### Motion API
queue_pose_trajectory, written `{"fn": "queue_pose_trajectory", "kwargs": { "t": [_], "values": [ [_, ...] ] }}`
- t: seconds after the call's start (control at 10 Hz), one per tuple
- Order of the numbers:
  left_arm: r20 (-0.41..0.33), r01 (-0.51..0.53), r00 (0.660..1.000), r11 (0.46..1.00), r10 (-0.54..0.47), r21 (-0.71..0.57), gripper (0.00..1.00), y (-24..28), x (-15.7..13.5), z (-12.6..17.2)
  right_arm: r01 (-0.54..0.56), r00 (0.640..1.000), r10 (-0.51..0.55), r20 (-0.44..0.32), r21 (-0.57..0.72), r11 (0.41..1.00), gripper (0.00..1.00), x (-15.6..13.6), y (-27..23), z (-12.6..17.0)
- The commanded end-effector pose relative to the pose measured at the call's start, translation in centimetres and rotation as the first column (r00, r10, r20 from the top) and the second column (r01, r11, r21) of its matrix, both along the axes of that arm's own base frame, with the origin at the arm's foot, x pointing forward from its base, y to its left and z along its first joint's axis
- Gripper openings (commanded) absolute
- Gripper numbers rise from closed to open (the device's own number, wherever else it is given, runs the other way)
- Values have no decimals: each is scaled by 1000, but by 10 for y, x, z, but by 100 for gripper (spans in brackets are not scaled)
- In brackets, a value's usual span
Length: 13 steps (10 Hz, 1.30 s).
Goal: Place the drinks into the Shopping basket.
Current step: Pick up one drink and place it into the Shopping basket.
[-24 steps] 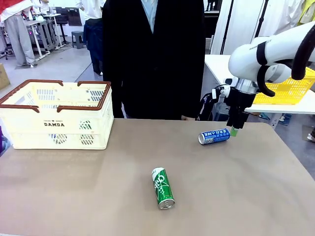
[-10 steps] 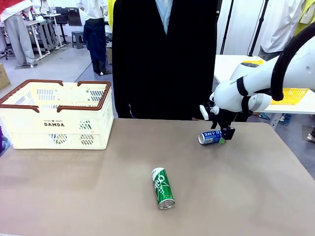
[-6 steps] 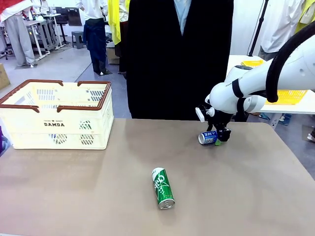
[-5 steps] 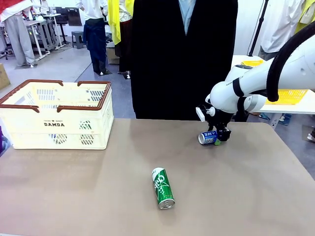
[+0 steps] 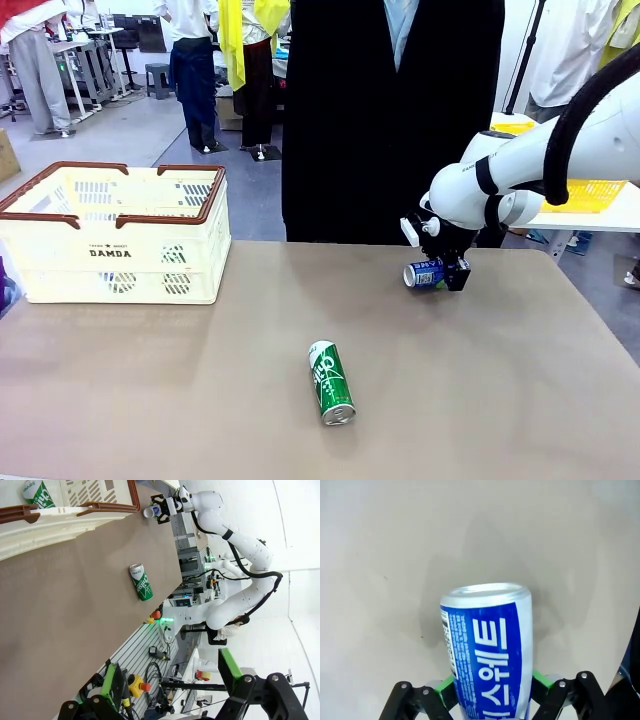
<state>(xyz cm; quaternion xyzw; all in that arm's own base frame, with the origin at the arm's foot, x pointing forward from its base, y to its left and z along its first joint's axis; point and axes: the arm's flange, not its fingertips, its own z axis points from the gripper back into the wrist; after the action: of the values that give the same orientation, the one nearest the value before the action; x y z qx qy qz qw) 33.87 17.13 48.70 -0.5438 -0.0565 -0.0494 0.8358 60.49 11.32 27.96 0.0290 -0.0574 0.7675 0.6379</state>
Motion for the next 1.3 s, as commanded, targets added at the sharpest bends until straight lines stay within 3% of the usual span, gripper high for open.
{"fn": "queue_pose_trajectory", "kwargs": {
  "t": [0.0, 0.3, 0.5, 0.6, 0.7, 0.8, 1.0, 1.1, 1.2],
  "values": [
    [-4, 7, 1000, 1000, -7, 0, 100, 0, -3, 1, 92, 994, -93, -58, -23, 996, 0, -4, 2, 13],
    [-4, 7, 1000, 1000, -7, 0, 100, 0, -3, 1, 300, 934, -312, -173, -95, 949, 0, -34, 14, 38],
    [-4, 7, 1000, 1000, -7, 0, 100, 0, -3, 1, 413, 857, -445, -260, -171, 895, 0, -80, 15, 63],
    [-4, 7, 1000, 1000, -7, 0, 100, 0, -3, 1, 525, 767, -568, -299, -218, 823, 0, -112, 10, 75],
    [-4, 7, 1000, 1000, -7, 0, 100, 0, -3, 1, 629, 695, -656, -294, -196, 753, 0, -146, -1, 84],
    [-4, 7, 1000, 1000, -7, 0, 100, 0, -3, 1, 734, 599, -738, -311, -155, 661, 0, -176, -17, 88],
    [-4, 7, 1000, 1000, -7, 0, 100, 0, -3, 1, 854, 437, -787, -436, -74, 515, 0, -205, -44, 77],
    [-4, 7, 1000, 1000, -7, 0, 100, 0, -3, 1, 882, 409, -798, -442, -33, 471, 0, -211, -51, 74],
    [-4, 7, 1000, 1000, -7, 0, 100, 0, -3, 1, 783, 501, -760, -413, -158, 602, 0, -194, -39, 80]
  ]
}}
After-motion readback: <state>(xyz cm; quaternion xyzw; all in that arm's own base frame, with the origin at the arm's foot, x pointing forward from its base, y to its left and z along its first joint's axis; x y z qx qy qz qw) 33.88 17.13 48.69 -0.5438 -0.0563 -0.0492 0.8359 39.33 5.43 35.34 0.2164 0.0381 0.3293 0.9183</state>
